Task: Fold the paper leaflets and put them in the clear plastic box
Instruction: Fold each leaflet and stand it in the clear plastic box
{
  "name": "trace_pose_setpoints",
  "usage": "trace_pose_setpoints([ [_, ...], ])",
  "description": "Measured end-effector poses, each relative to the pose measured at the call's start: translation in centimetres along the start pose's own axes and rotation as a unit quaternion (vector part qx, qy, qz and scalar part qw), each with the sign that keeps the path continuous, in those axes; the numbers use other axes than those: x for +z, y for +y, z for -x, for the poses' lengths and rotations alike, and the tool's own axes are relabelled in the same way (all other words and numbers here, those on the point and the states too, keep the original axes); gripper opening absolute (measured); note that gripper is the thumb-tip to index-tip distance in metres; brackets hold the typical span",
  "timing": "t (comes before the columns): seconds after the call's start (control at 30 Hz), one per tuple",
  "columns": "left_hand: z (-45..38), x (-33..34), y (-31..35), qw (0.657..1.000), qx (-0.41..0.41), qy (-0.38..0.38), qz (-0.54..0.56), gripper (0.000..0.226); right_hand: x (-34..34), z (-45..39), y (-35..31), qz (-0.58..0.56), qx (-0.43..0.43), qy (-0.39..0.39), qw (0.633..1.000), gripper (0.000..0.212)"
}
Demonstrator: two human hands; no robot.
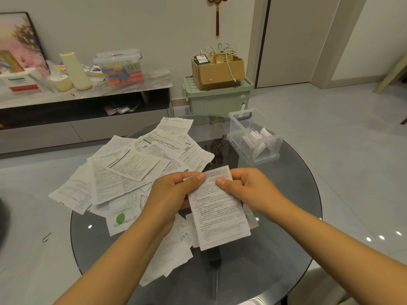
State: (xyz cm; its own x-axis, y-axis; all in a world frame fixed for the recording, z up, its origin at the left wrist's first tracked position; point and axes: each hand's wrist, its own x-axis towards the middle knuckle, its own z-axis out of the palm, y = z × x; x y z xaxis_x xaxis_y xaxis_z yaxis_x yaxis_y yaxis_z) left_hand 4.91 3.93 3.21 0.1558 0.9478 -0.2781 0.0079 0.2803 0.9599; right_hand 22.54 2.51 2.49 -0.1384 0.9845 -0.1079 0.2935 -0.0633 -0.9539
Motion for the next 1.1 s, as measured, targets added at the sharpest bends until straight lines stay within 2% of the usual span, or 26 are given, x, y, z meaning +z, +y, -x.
trace_pose_setpoints([
  [0.17,0.3,-0.4,0.0,0.987,-0.078,-0.141,-0.025,0.025,-0.2,-0.5,0.0,-0.022,0.006,0.068,0.997,0.019],
  [0.27,0.2,-0.5,-0.2,0.991,-0.073,-0.105,-0.031,0.022,-0.4,-0.8,-0.3,-0.003,0.024,0.047,0.999,0.025],
  [0.37,0.1,-1.0,-0.1,0.995,-0.067,-0.074,-0.006,0.022,-0.6,-1.1,-0.5,-0.01,0.048,0.009,0.999,0.015],
  [0.53,0.0,-1.5,0.0,0.993,-0.076,-0.075,0.055,0.023,-0.8,-1.5,-0.1,-0.12,0.067,-0.012,0.99,0.013],
  [0.7,0.0,-2.0,0.3,0.959,-0.096,-0.119,0.239,0.032,-0.9,-2.1,-0.3,-0.32,0.125,-0.047,0.938,0.027],
  [0.77,-0.2,-2.2,0.2,0.949,-0.095,-0.121,0.275,0.03,-1.0,-2.2,-0.4,-0.376,0.144,-0.057,0.914,0.027],
  [0.83,-0.4,-2.4,0.0,0.949,-0.088,-0.105,0.283,0.029,-0.9,-2.3,-0.5,-0.39,0.157,-0.058,0.905,0.028],
  [0.97,-0.5,-2.1,-0.3,0.977,-0.045,-0.09,0.19,0.033,-0.6,-2.2,-0.5,-0.282,0.151,-0.07,0.945,0.026],
  [1.03,-0.3,-1.9,-0.5,0.995,-0.007,-0.068,0.072,0.023,-0.4,-2.0,-0.6,-0.228,0.141,-0.088,0.959,0.025],
  [1.1,-0.2,-2.0,-0.8,0.998,0.026,-0.034,-0.036,0.009,-0.1,-2.1,-0.5,-0.202,0.124,-0.087,0.968,0.017],
])
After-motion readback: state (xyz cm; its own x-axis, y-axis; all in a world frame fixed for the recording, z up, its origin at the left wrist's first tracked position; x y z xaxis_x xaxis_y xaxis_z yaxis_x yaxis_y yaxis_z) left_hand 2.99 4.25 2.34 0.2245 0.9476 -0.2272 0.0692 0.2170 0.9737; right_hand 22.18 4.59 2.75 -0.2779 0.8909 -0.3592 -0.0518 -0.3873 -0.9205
